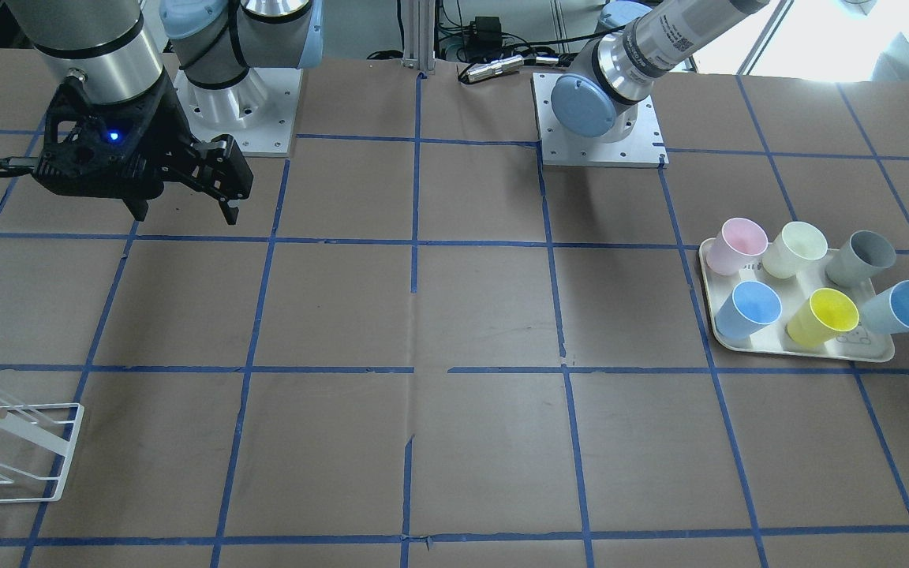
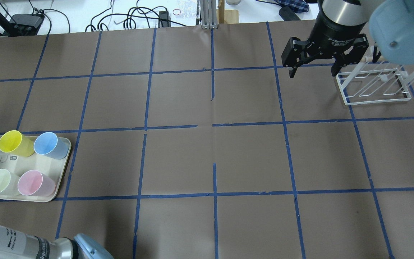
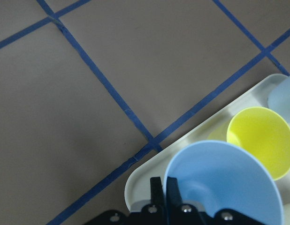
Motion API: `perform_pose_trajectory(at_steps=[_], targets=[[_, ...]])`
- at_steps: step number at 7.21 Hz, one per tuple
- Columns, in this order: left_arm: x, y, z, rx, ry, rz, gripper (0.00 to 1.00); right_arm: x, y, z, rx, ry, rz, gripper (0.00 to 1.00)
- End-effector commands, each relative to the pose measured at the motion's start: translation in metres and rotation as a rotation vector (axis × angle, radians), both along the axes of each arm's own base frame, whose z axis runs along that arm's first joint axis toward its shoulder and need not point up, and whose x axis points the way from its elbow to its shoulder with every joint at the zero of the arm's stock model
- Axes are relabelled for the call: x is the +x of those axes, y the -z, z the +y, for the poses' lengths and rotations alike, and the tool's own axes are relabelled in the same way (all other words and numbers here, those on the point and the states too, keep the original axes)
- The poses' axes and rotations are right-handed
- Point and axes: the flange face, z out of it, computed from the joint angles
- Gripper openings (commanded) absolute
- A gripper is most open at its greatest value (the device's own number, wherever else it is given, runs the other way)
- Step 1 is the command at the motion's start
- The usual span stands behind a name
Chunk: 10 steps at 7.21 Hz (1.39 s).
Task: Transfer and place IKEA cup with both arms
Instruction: 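Lower the cup onto the tray corner and open the left gripper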
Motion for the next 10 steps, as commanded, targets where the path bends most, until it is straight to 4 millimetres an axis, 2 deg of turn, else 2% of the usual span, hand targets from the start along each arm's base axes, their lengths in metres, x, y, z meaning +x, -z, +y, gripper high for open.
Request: perform_pose_trajectory(at_steps=[1, 3, 8, 9, 10], targets=[[0.002, 0.019, 0.003, -0.018, 0.046, -0.008, 0.00, 0.003, 0.001, 0.000, 0.000, -0.012, -0.005, 1.00], [0.001, 0.032, 0.005, -0.010, 0.045, 0.013, 0.00, 0.003, -0.002, 0.001, -0.008, -0.015, -0.005, 1.00], [0.005, 0.033, 0.002, -0.032, 0.037, 0.020, 0.00, 0.003, -0.007, 0.003, -0.014, -0.015, -0.004, 1.00], [0.006, 0.032, 0.001, -0.034, 0.036, 0.018, 0.13, 0.003, -0.007, 0.003, -0.013, -0.015, -0.004, 1.00], [0.003, 0.037, 0.003, -0.029, 0.034, 0.031, 0.45, 0.003, -0.006, 0.003, -0.011, -0.015, -0.004, 1.00]])
